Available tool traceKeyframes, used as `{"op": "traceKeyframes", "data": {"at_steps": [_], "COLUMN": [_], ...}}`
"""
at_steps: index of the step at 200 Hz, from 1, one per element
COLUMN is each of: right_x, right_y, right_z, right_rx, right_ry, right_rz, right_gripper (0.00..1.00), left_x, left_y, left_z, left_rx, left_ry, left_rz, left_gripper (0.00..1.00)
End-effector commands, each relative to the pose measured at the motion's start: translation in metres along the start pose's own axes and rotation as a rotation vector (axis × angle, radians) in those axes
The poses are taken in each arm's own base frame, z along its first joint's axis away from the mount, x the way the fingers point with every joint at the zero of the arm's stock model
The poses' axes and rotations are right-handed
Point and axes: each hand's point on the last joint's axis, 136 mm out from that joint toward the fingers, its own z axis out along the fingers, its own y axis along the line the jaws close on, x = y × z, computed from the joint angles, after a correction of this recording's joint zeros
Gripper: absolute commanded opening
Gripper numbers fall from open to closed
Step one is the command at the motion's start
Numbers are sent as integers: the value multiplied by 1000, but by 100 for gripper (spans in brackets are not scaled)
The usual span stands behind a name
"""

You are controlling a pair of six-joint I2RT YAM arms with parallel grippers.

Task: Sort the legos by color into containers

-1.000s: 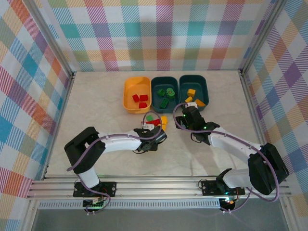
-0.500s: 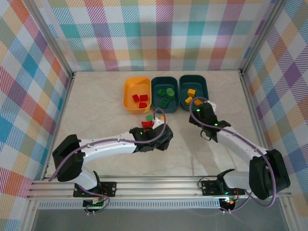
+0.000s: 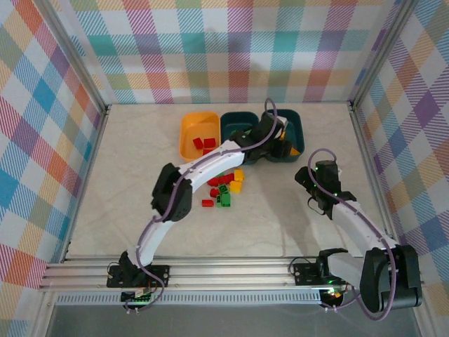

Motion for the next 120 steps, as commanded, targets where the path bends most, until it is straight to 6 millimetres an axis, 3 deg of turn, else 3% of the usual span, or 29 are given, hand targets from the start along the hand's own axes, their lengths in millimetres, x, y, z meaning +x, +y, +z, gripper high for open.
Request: {"op": "traceKeyframes", "data": {"at_steps": [1, 31, 68, 105, 120], "right_x": [-6, -7, -7, -11, -11], "right_y": [11, 15, 21, 24, 27], "right_z": [-4, -7, -11, -18, -20], "right_rx": [-70, -95, -131, -153, -174], "right_ry": [-33, -34, -34, -56, -61], "right_rz": [21, 13, 1, -17, -28], "right_gripper": [81, 82, 82, 84, 84], "left_x": [-4, -6, -21, -39, -54], "left_y": [4, 13, 25, 34, 24], "left_z": [21, 51, 60, 54, 39], "left_rx": [25, 39, 16, 25, 61], "left_ry": [41, 31, -48, -94, -121], "left_rz": [29, 5, -13, -73, -72], "left_gripper": [42, 44, 51, 91, 97]}}
